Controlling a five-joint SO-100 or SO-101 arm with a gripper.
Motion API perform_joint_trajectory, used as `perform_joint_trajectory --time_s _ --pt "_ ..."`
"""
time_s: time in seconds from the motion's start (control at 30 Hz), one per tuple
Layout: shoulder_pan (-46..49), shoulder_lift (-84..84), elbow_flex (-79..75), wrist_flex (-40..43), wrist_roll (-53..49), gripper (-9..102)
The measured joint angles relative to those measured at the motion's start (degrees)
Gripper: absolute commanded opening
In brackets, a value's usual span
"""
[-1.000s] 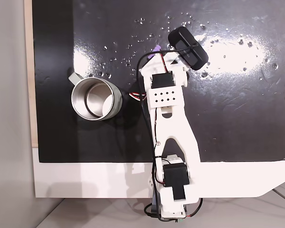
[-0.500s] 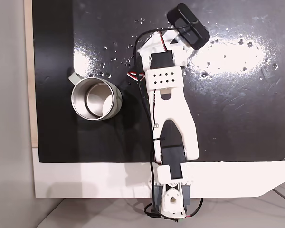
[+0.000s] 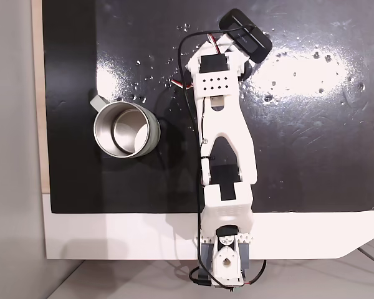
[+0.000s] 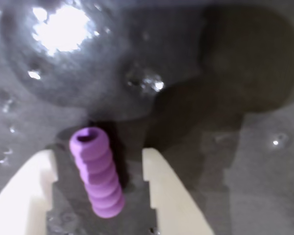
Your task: Grasp a pengrip and put it in the cup.
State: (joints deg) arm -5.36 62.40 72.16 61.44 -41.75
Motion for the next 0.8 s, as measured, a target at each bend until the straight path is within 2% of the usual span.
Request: perform_joint_trajectory --time_s 0.2,0.53,0.8 --pt "0.00 -1.05 -0.70 0.18 -1.32 0" --pt "0.00 -0.97 -2.02 2.37 -2.02 0" --pt "-2.55 9.05 -2.55 12.83 -0.88 0"
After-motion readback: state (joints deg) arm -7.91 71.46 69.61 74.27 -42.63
